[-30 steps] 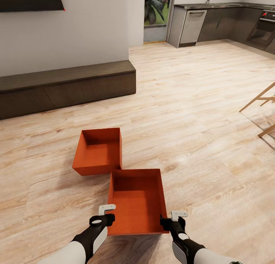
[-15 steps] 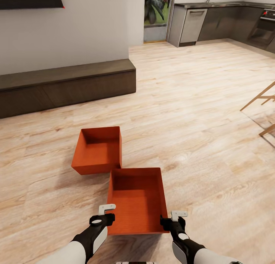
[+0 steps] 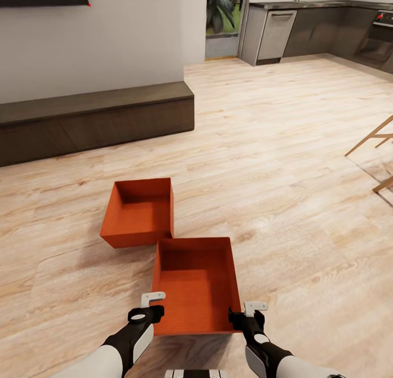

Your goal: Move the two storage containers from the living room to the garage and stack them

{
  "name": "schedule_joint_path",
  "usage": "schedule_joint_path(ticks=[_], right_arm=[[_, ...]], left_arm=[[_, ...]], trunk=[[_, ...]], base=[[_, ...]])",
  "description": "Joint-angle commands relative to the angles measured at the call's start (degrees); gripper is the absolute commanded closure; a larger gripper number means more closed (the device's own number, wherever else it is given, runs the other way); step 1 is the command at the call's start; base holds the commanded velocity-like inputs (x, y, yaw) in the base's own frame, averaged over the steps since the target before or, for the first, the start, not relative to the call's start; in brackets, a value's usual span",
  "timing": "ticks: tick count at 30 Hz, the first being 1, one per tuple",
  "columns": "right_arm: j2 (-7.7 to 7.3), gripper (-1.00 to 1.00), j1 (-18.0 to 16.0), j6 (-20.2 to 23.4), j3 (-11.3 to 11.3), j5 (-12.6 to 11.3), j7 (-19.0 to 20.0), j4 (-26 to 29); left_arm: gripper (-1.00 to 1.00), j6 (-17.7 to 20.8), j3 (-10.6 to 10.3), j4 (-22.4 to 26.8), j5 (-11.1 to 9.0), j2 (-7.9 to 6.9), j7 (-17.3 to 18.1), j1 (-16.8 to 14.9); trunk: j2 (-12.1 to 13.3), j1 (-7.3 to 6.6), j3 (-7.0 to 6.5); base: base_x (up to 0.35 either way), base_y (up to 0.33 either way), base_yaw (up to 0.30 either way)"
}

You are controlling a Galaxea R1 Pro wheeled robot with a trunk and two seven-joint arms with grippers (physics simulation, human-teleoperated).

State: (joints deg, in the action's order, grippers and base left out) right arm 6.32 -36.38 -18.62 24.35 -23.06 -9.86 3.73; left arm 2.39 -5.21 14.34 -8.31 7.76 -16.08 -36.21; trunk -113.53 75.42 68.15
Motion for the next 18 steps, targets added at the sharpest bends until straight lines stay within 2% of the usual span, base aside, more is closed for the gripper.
schedule_joint_path(ticks=[1, 18], right_arm=[[0.03, -1.0, 0.0, -0.2, 0.5, -0.4, -0.3, 0.0], [-0.34, -1.0, 0.0, -0.1, 0.5, 0.2, 0.1, 0.0]], left_arm=[[-1.0, 0.3, -0.5, 0.1, -0.6, -0.03, -0.4, 0.0], [-1.0, 0.3, -0.5, 0.1, -0.6, -0.08, -0.4, 0.0]], trunk=[[-0.4, 0.22, 0.22], [-7.2, 3.95, 3.27]], base=[[0.0, 0.0, 0.0], [0.0, 0.0, 0.0]])
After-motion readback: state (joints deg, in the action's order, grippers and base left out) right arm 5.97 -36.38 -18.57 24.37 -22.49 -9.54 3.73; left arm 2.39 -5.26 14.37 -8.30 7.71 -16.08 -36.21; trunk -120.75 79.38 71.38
